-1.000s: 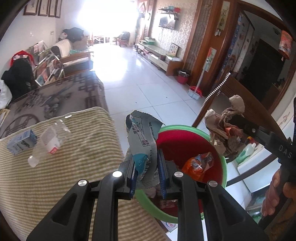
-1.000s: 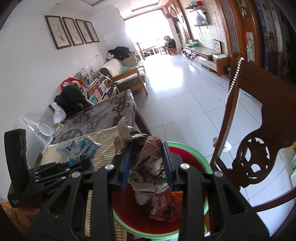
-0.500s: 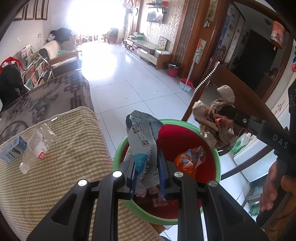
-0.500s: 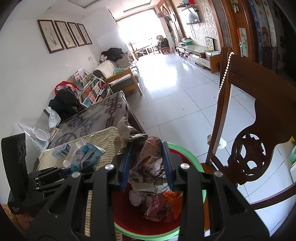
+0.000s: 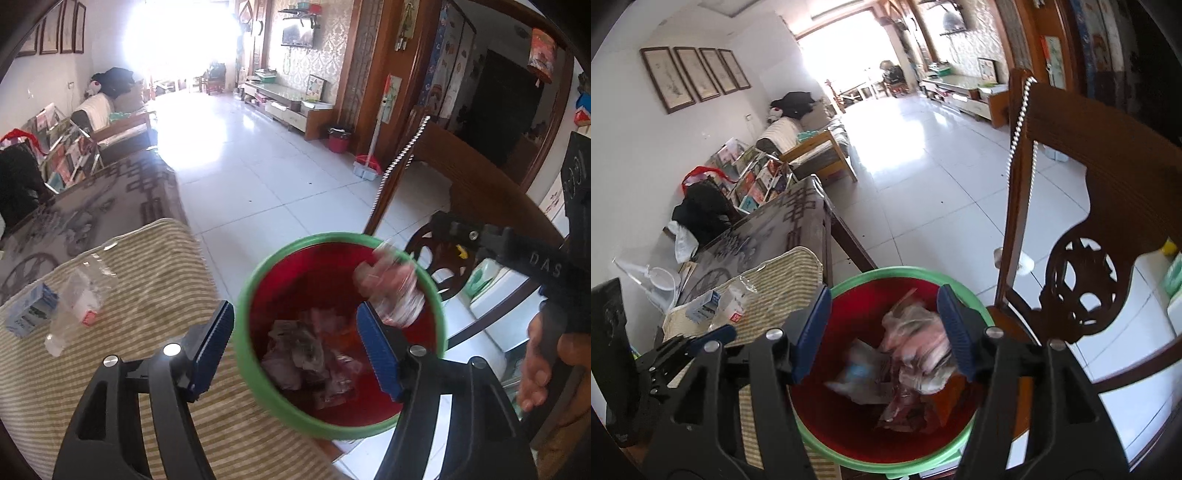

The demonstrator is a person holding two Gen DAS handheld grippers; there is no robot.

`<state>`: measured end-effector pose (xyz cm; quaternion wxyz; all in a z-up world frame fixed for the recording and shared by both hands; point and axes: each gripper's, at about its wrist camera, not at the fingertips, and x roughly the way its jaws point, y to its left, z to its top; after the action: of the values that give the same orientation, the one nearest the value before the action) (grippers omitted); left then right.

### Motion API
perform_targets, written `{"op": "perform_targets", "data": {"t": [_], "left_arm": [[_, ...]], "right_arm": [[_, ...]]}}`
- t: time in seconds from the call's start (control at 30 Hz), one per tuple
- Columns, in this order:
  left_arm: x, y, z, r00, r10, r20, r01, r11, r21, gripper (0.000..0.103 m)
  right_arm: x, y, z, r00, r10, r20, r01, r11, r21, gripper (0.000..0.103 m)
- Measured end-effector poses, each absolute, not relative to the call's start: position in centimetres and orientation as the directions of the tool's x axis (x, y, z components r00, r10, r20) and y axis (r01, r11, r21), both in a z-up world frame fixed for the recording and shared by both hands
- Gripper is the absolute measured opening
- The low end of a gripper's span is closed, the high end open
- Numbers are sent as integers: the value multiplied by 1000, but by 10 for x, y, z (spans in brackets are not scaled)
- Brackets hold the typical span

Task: Collect trash
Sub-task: 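Move both open tools back over the table toward the box and bottle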

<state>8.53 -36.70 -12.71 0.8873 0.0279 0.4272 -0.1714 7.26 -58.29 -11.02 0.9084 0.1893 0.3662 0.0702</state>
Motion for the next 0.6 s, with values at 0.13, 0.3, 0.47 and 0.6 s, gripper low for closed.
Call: {"op": "perform_targets", "data": {"t": [0.13,0.3,0.47,0.6], "left_arm": [[85,-331,-132,581,-238,-778,271,958,-91,69],[90,-250,-134,622,-113,-775,189,982,8,75],[115,-162,-135,640,22,-768,240,944,227,87],[152,-94,-157,595,136,-792,369,829,420,88]], "right_arm": [[74,-562,-110,716,272,-643,4,919,394,60],[81,-517,-116,690,307,-655,-29,916,399,60],[82,-453,-128,648,348,-678,-51,907,417,60],[82,-401,-139,603,383,-700,-55,895,442,65]]}}
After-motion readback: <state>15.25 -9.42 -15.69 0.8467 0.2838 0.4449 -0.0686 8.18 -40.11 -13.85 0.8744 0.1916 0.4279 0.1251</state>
